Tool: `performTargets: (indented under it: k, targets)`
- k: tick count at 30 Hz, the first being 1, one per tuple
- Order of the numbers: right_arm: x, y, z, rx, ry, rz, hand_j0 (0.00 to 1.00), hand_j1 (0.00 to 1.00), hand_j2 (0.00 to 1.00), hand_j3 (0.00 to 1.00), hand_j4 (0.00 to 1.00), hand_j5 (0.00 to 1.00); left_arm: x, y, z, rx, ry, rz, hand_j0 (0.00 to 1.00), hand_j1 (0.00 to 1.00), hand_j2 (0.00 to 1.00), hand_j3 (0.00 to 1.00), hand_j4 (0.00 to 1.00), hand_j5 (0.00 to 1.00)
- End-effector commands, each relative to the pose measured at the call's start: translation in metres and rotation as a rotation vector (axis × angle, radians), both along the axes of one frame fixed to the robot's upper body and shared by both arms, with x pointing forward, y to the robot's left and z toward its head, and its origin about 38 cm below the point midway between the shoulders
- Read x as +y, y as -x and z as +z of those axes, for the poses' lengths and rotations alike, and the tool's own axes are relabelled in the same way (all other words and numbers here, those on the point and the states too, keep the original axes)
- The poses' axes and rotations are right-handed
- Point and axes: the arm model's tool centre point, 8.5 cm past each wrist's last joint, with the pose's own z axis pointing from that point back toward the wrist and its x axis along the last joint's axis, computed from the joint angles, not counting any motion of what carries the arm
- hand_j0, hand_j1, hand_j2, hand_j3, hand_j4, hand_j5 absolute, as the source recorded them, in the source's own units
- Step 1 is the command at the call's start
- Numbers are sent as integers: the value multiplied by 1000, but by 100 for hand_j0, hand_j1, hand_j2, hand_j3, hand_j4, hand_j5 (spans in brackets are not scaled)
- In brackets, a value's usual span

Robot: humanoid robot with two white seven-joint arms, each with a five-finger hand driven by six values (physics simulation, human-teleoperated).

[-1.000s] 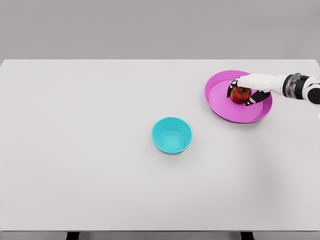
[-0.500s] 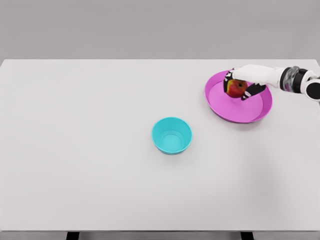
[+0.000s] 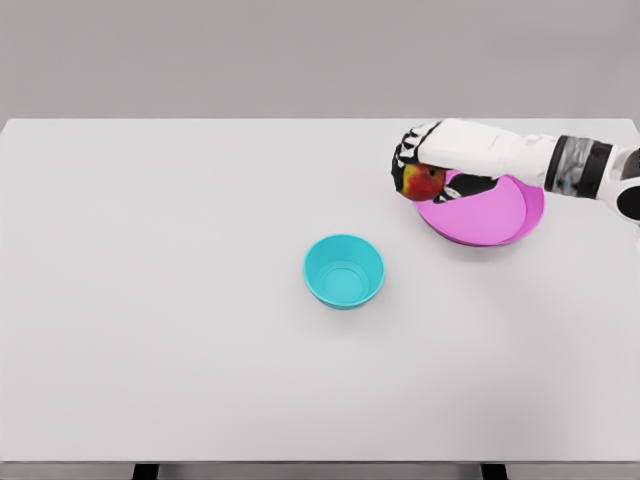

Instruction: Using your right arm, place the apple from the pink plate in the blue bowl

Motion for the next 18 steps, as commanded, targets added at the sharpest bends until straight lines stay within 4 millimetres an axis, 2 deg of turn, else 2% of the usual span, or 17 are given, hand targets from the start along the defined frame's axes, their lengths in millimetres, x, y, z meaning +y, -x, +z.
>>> performTargets:
  k: [1, 8, 13, 18]
  targets:
    - [13, 14, 17, -34, -21, 50, 38, 38, 38, 38, 38, 38, 0, 0, 0, 0, 0, 0, 100, 100, 100, 100, 100, 100]
    - [35, 34, 4, -17, -41, 117, 38, 38, 38, 38, 38, 38, 0, 0, 0, 0, 0, 0, 100, 100, 100, 100, 100, 100]
    - [60, 44, -4, 0, -48, 184, 38, 38, 38, 38, 38, 38, 0, 0, 0, 0, 0, -2, 100, 100, 100, 100, 100, 100]
    - [61, 48, -13, 19, -47, 192, 38, 38, 38, 38, 38, 38, 0, 0, 0, 0, 0, 0, 100, 100, 100, 100, 100, 100]
